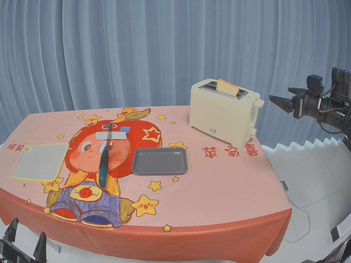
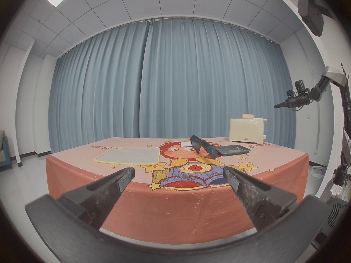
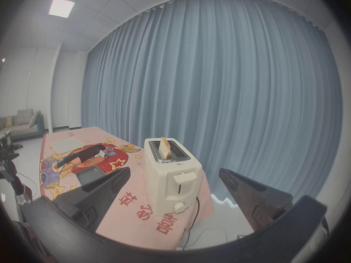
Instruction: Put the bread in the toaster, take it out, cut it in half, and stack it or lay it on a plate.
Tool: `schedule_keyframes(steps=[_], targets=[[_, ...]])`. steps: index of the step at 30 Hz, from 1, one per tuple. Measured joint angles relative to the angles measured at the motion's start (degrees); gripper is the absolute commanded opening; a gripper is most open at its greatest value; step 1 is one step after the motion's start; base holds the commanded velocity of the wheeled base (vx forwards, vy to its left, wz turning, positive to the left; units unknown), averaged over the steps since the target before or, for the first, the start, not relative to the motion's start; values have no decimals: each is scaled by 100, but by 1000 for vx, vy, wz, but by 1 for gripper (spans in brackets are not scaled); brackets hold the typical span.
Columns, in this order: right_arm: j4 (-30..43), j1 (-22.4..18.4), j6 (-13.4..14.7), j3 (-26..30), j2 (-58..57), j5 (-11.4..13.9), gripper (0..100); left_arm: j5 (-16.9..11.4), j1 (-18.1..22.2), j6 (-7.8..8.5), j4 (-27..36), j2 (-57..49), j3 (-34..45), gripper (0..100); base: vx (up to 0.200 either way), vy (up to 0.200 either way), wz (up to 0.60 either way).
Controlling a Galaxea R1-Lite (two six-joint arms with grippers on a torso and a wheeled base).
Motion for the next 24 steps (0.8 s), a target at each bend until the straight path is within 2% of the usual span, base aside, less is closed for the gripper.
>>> schedule_keyframes(steps=[7,16,24], targets=[[-110,-23,233,690,-578,-257,100,-2,0,-2,0,0,0,100,0,0,0],[-744,-12,345,1748,-1190,-296,100,-2,0,0,0,0,0,100,0,0,0],[-1724,7,373,2690,-1414,-296,100,-2,0,0,0,0,0,100,0,0,0]])
